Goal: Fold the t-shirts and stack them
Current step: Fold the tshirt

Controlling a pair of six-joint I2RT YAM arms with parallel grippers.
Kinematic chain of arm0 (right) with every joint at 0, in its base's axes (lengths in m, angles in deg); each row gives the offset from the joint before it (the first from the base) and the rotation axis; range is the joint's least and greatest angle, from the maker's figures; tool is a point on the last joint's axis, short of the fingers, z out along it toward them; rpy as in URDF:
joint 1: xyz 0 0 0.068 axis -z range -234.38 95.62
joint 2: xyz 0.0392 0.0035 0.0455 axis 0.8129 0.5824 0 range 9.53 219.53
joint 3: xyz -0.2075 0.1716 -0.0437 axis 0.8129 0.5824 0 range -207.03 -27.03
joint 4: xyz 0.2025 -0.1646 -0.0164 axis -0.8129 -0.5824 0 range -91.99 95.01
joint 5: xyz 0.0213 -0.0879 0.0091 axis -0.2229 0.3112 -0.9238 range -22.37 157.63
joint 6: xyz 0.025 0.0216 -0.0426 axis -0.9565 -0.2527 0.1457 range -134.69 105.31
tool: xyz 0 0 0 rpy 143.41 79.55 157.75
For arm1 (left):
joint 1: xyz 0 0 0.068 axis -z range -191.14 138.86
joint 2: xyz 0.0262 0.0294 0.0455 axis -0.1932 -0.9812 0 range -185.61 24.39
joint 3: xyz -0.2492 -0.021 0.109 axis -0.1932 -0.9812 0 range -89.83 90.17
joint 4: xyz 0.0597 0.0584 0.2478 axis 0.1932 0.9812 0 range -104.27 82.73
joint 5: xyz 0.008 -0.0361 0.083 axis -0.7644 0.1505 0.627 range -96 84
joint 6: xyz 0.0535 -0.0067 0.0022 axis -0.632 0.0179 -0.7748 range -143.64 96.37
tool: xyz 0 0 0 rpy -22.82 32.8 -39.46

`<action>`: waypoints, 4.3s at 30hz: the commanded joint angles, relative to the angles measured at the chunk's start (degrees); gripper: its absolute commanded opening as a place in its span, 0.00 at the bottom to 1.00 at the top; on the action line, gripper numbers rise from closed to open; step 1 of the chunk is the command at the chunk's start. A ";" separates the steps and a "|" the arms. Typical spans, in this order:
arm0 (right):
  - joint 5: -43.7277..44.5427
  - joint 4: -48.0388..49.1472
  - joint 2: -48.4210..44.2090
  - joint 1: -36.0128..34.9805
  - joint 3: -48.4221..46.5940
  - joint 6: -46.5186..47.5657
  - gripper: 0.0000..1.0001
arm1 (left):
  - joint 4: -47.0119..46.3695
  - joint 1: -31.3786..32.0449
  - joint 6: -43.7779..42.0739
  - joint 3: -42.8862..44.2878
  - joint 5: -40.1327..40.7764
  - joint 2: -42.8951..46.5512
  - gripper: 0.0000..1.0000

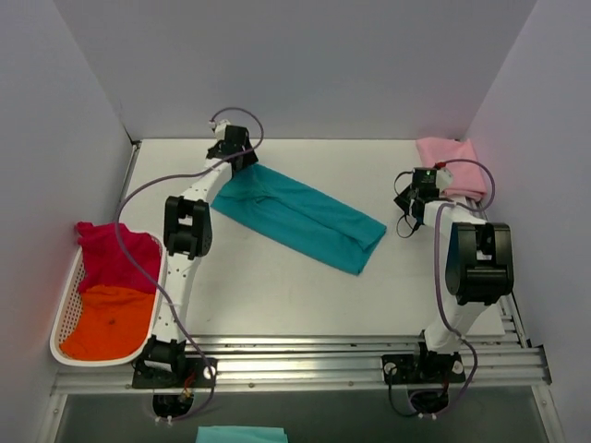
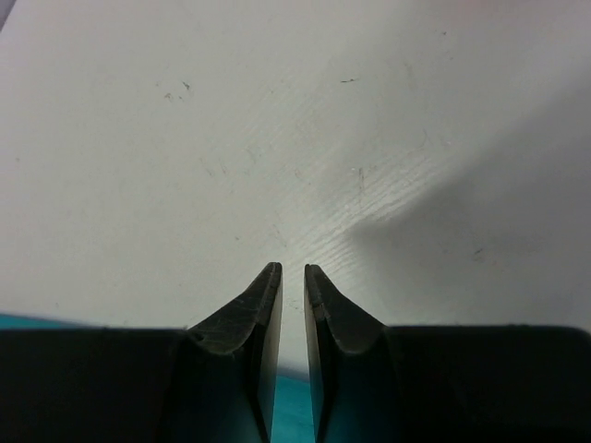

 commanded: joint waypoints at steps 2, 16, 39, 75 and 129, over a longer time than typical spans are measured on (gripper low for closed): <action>-0.09 1.18 -1.92 0.11 -2.76 0.45 0.15 | 23.44 -2.65 -7.38 36.51 -5.14 -8.27 0.94; -0.44 2.50 -5.62 -0.60 0.93 0.28 0.16 | -4.16 -2.57 -1.16 -28.05 -6.70 48.77 0.94; 2.11 -0.92 -19.42 -0.51 7.78 0.98 0.91 | -30.51 40.94 35.93 -70.08 1.46 49.75 0.97; 2.03 1.27 -15.38 1.78 8.31 2.21 0.88 | -45.03 36.98 43.68 -76.19 -12.79 36.63 0.02; -14.85 1.62 55.55 -36.46 -70.61 1.16 0.25 | 29.86 40.41 54.49 -107.44 17.98 130.60 0.93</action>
